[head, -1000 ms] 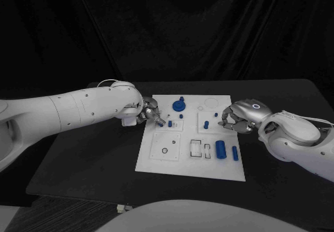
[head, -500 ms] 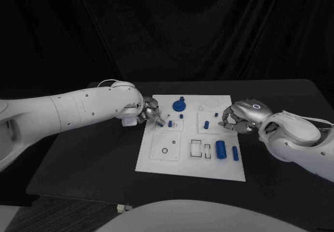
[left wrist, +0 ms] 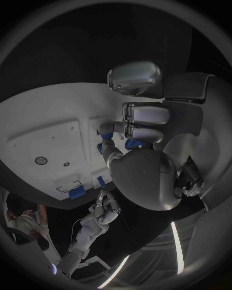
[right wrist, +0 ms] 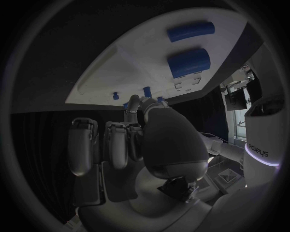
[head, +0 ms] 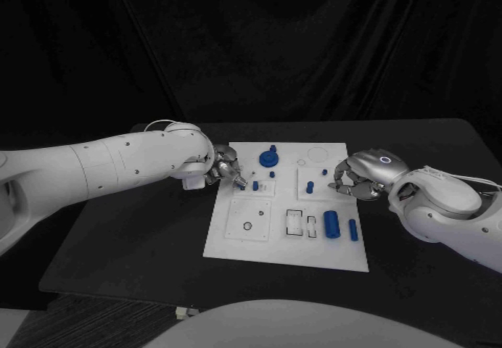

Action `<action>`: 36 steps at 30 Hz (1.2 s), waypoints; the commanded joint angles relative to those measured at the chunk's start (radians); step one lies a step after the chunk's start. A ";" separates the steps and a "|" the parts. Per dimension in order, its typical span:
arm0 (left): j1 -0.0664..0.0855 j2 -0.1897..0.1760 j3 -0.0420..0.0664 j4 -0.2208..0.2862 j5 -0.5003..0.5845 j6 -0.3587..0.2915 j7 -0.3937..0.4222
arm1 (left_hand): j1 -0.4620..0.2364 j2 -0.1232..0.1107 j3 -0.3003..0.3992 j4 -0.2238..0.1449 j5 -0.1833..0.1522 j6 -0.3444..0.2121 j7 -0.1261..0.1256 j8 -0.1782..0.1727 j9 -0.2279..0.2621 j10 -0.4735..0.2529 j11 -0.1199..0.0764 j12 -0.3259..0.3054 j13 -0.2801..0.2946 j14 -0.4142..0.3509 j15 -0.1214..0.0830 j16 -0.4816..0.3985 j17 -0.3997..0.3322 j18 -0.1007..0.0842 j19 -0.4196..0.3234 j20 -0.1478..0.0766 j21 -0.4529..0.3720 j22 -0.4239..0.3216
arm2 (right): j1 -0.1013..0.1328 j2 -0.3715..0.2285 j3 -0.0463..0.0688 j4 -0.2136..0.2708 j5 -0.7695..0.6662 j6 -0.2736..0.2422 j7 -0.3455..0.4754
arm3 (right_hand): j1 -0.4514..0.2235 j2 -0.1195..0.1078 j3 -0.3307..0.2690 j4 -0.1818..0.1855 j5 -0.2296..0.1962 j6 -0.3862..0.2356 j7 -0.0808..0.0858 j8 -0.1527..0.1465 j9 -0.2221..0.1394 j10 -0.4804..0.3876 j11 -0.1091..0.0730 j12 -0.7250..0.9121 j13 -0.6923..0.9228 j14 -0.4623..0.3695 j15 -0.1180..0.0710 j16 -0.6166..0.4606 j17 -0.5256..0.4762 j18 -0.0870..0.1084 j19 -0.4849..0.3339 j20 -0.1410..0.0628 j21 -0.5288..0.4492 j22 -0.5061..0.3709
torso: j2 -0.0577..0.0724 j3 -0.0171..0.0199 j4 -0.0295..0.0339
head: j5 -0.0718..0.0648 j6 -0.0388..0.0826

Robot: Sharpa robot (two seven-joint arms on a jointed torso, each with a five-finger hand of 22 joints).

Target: Assemble the parts on the task board

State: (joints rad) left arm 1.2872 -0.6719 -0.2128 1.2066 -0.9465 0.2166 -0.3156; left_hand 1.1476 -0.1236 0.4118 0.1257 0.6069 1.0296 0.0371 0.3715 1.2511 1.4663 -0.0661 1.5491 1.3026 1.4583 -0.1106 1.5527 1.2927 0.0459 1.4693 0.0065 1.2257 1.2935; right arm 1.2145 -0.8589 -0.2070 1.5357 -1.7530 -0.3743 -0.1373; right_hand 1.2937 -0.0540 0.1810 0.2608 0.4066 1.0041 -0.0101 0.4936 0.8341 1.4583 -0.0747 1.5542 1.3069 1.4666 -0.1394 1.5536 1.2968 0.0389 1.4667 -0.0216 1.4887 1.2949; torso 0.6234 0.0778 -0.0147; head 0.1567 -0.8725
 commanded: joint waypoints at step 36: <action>0.045 0.064 0.002 -0.103 0.086 0.269 -0.108 | 0.017 -0.010 0.191 -0.078 -0.051 0.013 -0.027 -0.052 -0.025 0.102 0.002 0.016 0.265 0.108 -0.004 0.002 0.261 0.023 -0.008 -0.009 -0.012 0.185 | -0.002 -0.001 0.001 0.006 -0.002 -0.005 -0.018 | 0.020 -0.001 0.045 0.003 0.023 -0.003 0.001 -0.029 0.007 0.113 0.003 0.017 0.264 0.093 0.001 -0.005 0.218 -0.010 0.047 -0.001 -0.025 0.238 | 0.001 -0.0001 -0.0003 | -0.008 0.000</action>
State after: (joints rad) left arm 1.3294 -0.6109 -0.2120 1.1075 -0.8754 0.4535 -0.4332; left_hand 1.1412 -0.1291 0.4367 0.1006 0.5372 1.0332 0.0405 0.3402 1.2226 1.4702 -0.0623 1.5491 1.3026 1.4583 -0.1106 1.5527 1.2928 0.0460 1.4690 0.0067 1.2252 1.2935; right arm 1.2142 -0.8597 -0.2070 1.5386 -1.7530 -0.3744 -0.1382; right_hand 1.2937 -0.0541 0.1811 0.2608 0.4066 1.0041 -0.0101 0.4936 0.8342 1.4583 -0.0747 1.5542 1.3069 1.4666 -0.1394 1.5535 1.2968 0.0390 1.4667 -0.0216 1.4886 1.2949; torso 0.6236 0.0778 -0.0148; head 0.1482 -0.8725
